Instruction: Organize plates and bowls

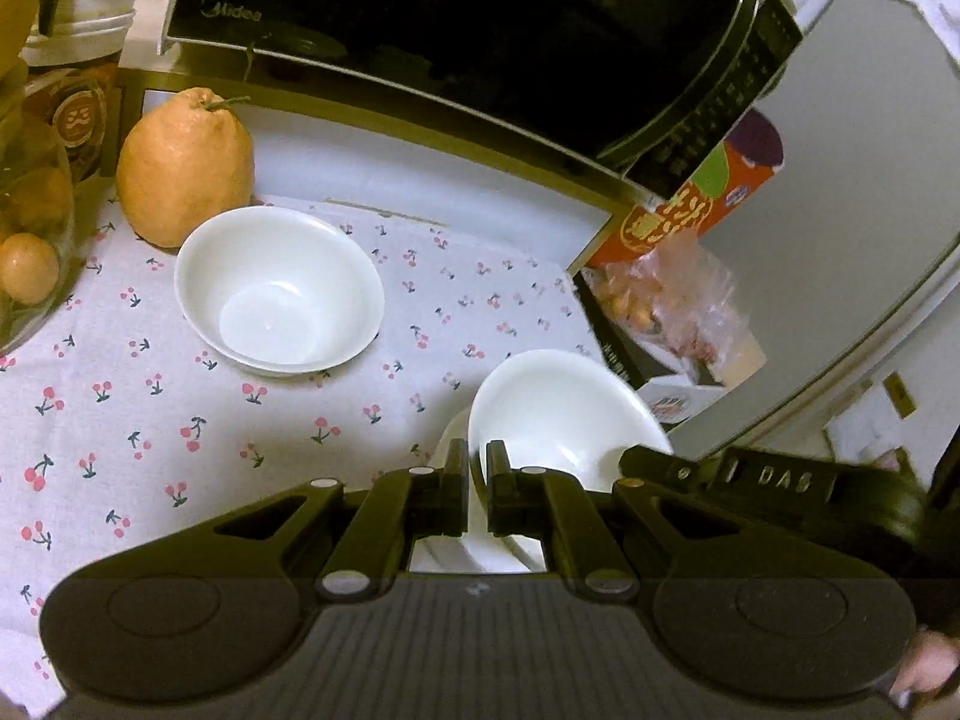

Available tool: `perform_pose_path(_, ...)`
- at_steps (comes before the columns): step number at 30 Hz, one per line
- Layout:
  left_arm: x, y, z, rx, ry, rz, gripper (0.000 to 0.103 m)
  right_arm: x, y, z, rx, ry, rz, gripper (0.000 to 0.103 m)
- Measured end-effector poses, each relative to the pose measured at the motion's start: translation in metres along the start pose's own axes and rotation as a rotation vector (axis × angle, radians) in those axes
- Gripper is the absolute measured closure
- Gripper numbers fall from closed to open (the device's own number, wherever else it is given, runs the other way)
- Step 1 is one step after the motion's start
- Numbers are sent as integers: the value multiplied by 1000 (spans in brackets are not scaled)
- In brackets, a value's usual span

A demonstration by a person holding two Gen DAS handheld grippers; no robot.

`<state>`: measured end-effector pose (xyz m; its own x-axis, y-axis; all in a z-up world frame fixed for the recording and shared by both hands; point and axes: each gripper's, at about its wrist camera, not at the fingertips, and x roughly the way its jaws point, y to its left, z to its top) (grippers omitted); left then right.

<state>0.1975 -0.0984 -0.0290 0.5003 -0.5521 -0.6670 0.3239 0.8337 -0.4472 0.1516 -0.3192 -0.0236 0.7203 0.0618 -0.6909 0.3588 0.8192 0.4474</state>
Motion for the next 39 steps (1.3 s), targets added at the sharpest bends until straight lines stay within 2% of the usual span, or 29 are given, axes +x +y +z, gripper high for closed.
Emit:
perform_pose_path(9,8,-6,-11,86,-1,64,97,6,16,-10,-139,-17,-98,90)
perform_pose_path(21,8,-10,-16,140,-12,87,96,13,27,-18,-279,-56,-178,88)
perform_pose_path(25,10,-9,-16,137,-2,86,96,14,27,-18,-284,-59,-184,87)
perform_pose_path(27,11,-9,-16,138,4,84,92,14,26,-18,-280,-61,-187,87)
perform_pose_path(30,10,-10,-17,138,7,83,78,14,25,-17,-270,-58,-191,87)
perform_pose_path(32,8,-10,-16,139,7,85,65,14,23,-16,-259,-52,-196,86)
perform_pose_path(34,6,-10,-16,138,4,86,53,14,21,-15,-240,-46,-193,73)
perform_pose_path(35,5,-10,-16,138,-1,87,47,14,20,-14,-232,-47,-192,69)
perform_pose_path(37,2,-10,-15,141,-7,88,40,12,18,-13,-217,-49,-186,55)
perform_pose_path(39,0,-10,-13,143,-9,85,34,10,17,-11,-205,-56,-180,50)
